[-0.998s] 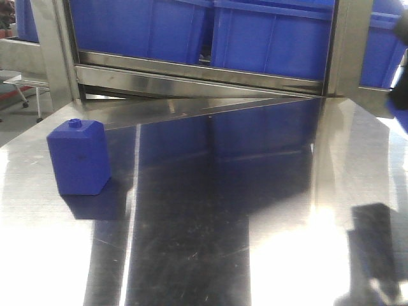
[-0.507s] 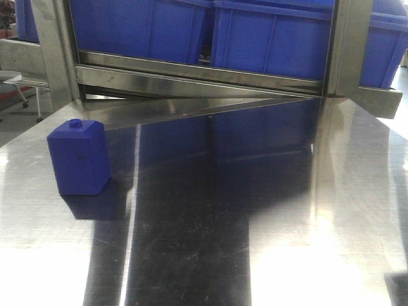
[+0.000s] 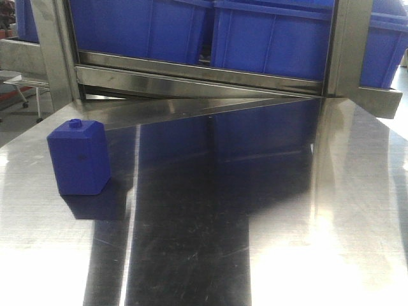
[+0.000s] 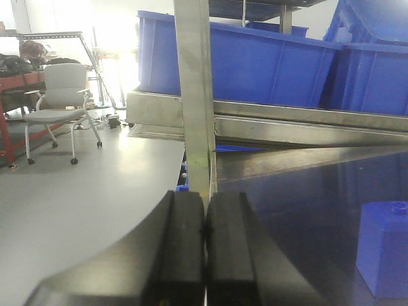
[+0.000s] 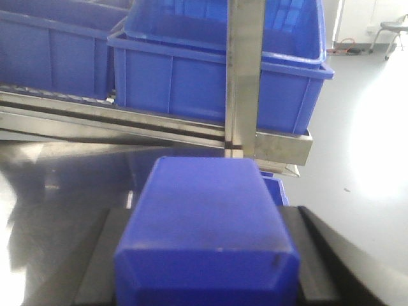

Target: Pick and sort blue part to right shelf

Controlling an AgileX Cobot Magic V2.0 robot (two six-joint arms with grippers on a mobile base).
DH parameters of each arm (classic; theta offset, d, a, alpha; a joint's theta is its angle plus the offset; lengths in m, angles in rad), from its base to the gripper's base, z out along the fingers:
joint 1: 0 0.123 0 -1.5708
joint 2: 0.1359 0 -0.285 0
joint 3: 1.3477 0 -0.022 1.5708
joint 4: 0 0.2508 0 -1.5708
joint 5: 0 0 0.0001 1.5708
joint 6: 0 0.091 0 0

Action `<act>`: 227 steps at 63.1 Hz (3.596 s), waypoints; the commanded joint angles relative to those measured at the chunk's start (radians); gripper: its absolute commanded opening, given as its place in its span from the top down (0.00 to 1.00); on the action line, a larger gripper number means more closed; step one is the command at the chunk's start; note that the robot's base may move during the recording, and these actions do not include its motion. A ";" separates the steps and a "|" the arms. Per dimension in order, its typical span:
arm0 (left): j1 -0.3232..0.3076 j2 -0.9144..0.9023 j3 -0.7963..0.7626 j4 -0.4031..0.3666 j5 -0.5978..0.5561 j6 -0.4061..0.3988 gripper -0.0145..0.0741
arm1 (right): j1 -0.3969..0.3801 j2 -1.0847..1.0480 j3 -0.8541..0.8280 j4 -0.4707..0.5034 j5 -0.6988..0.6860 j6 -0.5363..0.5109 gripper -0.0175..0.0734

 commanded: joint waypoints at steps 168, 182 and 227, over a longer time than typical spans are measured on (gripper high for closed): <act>-0.006 0.645 -0.604 -0.003 0.093 -0.244 0.12 | -0.009 0.005 -0.027 0.001 -0.048 -0.010 0.38; -0.013 0.773 -0.718 0.068 0.358 -0.247 0.11 | -0.009 0.005 -0.027 0.001 -0.048 -0.010 0.38; -0.371 1.346 -1.172 0.141 0.880 -0.636 0.11 | -0.009 0.005 -0.027 0.001 -0.048 -0.010 0.38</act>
